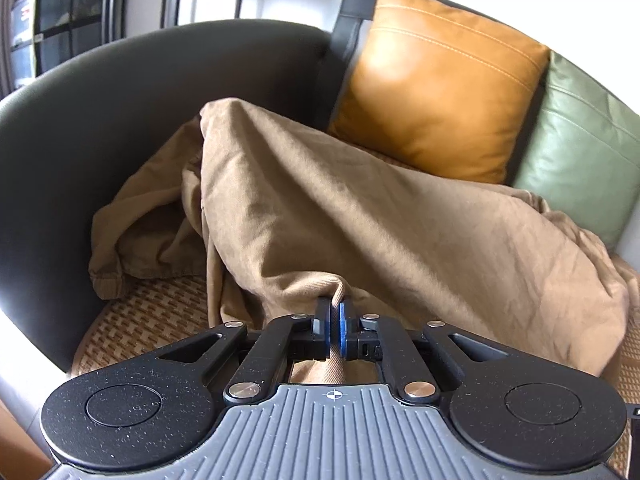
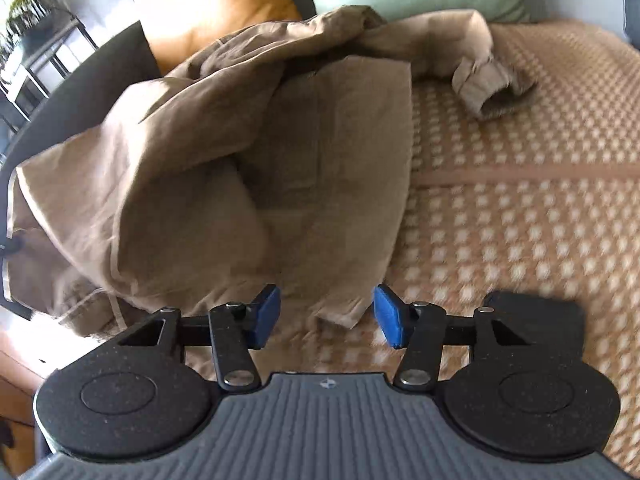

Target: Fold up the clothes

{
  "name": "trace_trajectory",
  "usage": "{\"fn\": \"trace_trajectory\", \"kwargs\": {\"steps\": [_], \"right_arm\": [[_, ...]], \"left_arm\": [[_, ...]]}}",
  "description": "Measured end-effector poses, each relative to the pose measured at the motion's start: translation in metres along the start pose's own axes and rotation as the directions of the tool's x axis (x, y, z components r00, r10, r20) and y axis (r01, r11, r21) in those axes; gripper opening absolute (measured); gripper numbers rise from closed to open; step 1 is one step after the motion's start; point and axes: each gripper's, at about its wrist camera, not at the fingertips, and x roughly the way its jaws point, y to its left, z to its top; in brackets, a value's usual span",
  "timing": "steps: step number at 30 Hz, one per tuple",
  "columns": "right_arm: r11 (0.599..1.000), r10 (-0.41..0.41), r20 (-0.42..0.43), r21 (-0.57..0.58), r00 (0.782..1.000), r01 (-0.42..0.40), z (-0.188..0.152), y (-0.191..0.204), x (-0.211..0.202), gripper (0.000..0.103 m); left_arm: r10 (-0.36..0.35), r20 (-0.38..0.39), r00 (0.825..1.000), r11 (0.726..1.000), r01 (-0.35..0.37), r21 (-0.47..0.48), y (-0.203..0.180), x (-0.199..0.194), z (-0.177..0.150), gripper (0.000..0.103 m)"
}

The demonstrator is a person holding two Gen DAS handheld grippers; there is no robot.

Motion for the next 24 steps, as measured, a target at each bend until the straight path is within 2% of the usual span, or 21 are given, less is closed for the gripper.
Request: {"fn": "trace_trajectory", "kwargs": {"steps": [3,7,13,17,18,19,20,21,22,23,24], "right_arm": [[0.995,0.076,-0.024,0.073,0.997,-0.074,-0.016,-0.003,-0.005,0.059],[0.968,0.175,-0.065,0.196,0.982,-0.160,-0.034,-0.012,0.006,0.059],[0.945,0.206,-0.008,0.262,0.978,-0.197,-0.027,-0.001,0.021,0.059],[0.933,0.215,0.015,0.291,0.976,-0.210,-0.019,0.006,0.037,0.059],[0.930,0.218,0.021,0.298,0.976,-0.214,-0.018,0.008,0.041,0.050],[0.930,0.226,0.024,0.294,0.974,-0.222,-0.016,0.011,0.044,0.035],[0.931,0.241,0.027,0.277,0.970,-0.239,-0.015,0.014,0.044,0.012],[0.932,0.254,0.039,0.258,0.966,-0.255,-0.013,0.018,0.041,0.010],[0.935,0.260,0.052,0.235,0.964,-0.264,-0.010,0.024,0.035,0.010],[0.940,0.264,0.069,0.203,0.962,-0.273,-0.007,0.031,0.028,0.009],[0.944,0.272,0.092,0.169,0.958,-0.284,-0.002,0.037,0.018,0.008]], "left_arm": [[-0.004,-0.012,1.000,1.000,0.004,0.018,0.004,-0.001,-0.006,0.001],[0.005,-0.008,1.000,1.000,-0.005,0.018,0.004,0.001,-0.008,0.000],[0.024,0.026,0.999,0.999,-0.025,0.027,-0.002,0.001,0.003,0.000],[0.038,0.021,0.999,0.999,-0.039,0.023,-0.003,0.012,0.011,0.000],[0.039,0.016,0.999,0.999,-0.040,0.030,-0.004,0.014,0.011,0.000],[0.038,0.011,0.999,0.998,-0.039,0.042,-0.005,0.016,0.011,0.000],[0.036,0.009,0.999,0.998,-0.036,0.052,-0.005,0.015,0.009,0.001],[0.032,0.011,0.999,0.997,-0.033,0.063,-0.006,0.012,0.007,0.004],[0.029,0.013,0.999,0.997,-0.030,0.074,-0.005,0.009,0.005,0.018],[0.026,0.016,1.000,0.996,-0.027,0.085,-0.005,0.006,0.002,0.028],[0.028,0.020,0.999,0.995,-0.029,0.092,-0.005,0.001,-0.001,0.030]]}}
